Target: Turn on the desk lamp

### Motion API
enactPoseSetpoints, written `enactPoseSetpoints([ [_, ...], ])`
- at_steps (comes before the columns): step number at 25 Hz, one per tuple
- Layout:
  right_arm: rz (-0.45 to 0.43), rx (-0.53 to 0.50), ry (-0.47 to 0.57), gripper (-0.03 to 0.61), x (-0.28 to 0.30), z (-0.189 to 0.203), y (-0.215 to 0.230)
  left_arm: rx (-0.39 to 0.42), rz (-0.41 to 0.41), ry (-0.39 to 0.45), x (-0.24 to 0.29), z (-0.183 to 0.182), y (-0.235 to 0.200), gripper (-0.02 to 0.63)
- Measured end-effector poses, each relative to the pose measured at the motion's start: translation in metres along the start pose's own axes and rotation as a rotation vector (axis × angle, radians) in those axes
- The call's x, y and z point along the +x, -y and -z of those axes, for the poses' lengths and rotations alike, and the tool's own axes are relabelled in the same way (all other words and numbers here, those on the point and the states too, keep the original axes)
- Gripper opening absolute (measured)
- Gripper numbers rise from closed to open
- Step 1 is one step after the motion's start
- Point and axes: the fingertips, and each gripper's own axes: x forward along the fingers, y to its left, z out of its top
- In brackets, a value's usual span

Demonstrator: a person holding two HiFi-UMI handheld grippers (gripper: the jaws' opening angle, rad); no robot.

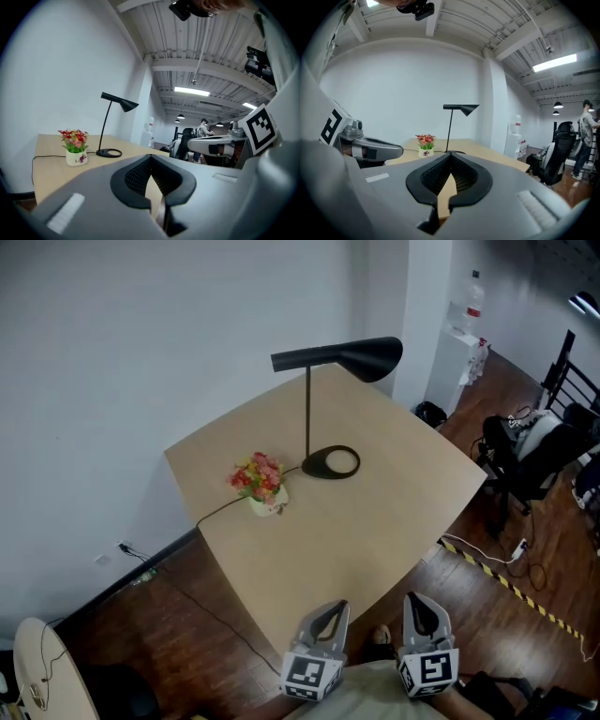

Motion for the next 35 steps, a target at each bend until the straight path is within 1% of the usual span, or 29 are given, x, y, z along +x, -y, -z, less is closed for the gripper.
enactPoseSetpoints([
  [5, -0.09, 0.002, 0.012, 0.0, 0.044, -0.003, -0.006, -0.007, -0.121, -0.003, 0.003, 0.0, -0.036, -0.002],
  [8, -0.148, 0.007, 0.022, 0.0, 0.075, -0.004, -0.004, 0.005, -0.187, 0.013, 0.013, -0.008, -0.054, -0.002],
  [14, -0.278, 0.022, 0.036, 0.0, 0.156, -0.015, 0.006, 0.0, -0.334, 0.006, 0.047, -0.02, -0.096, -0.002],
  [18, -0.361, 0.008, 0.035, 0.0, 0.211, -0.023, 0.016, 0.008, -0.411, -0.001, 0.077, -0.033, -0.118, -0.002],
  [26, -0.513, -0.076, -0.005, 0.0, 0.307, -0.021, 0.014, -0.017, -0.501, -0.046, 0.133, -0.035, -0.148, -0.002],
  [31, -0.574, -0.102, -0.036, 0.0, 0.358, -0.011, 0.003, -0.024, -0.557, -0.058, 0.163, -0.035, -0.17, -0.002],
  [35, -0.597, -0.12, -0.088, 0.0, 0.4, 0.008, -0.006, -0.026, -0.591, -0.085, 0.18, -0.031, -0.188, -0.002],
])
